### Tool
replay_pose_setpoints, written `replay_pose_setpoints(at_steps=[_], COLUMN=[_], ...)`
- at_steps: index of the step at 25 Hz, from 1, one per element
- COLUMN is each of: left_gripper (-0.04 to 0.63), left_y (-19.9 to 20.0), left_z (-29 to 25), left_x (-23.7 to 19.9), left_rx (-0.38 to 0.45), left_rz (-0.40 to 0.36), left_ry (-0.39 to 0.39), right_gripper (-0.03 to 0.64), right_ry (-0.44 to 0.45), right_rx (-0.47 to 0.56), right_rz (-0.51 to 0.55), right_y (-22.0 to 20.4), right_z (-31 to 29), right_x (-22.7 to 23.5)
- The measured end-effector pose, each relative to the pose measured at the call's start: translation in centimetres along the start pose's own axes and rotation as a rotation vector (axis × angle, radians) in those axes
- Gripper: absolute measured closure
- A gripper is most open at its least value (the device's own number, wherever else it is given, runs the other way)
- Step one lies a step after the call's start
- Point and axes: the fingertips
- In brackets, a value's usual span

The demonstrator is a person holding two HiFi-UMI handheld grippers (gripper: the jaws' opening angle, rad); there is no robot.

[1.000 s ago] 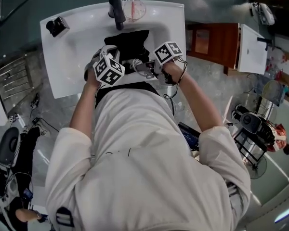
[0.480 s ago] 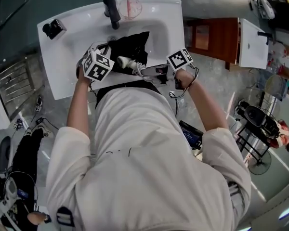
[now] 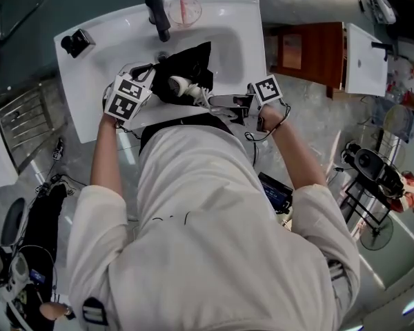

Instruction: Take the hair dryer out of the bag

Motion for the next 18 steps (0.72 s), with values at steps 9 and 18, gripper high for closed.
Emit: replay_pose_setpoints(at_steps=[9, 18], left_gripper=[0.563, 0.563], left_y=[1.3, 2.5], left_z=[1.9, 2.3], left_x=[1.8, 2.6], left_rx=[0.055, 0.071], left_rz=[-0.004, -0.122], left_ry=[-0.021, 0.055], right_gripper=[0.437, 0.437], right_ry=[-0.028, 0.092], right_rx=[0.059, 0.138], right_rz=[-0.055, -0.099], right_y=[0.6, 0.8], right_z=[-0.2, 0.4], right_x=[1.5, 0.7])
Point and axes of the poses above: the fingertips, and each gripper's own axes: z backward along the fingers, x to its right, y out of its top, and after that the axes turned 14 degrees about -x, right-handed
